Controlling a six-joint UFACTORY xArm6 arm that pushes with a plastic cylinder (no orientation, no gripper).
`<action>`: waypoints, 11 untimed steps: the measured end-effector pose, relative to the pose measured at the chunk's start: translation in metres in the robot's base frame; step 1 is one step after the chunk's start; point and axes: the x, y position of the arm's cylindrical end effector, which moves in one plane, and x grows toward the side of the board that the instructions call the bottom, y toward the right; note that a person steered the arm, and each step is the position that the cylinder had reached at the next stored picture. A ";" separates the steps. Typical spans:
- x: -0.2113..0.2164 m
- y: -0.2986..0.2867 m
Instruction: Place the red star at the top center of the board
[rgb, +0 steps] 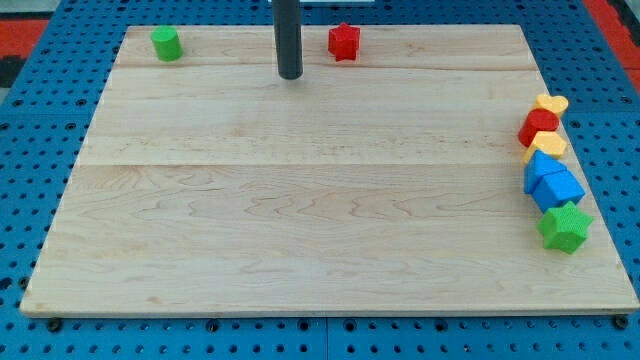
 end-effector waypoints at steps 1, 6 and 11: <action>-0.011 0.069; 0.001 0.118; 0.021 0.139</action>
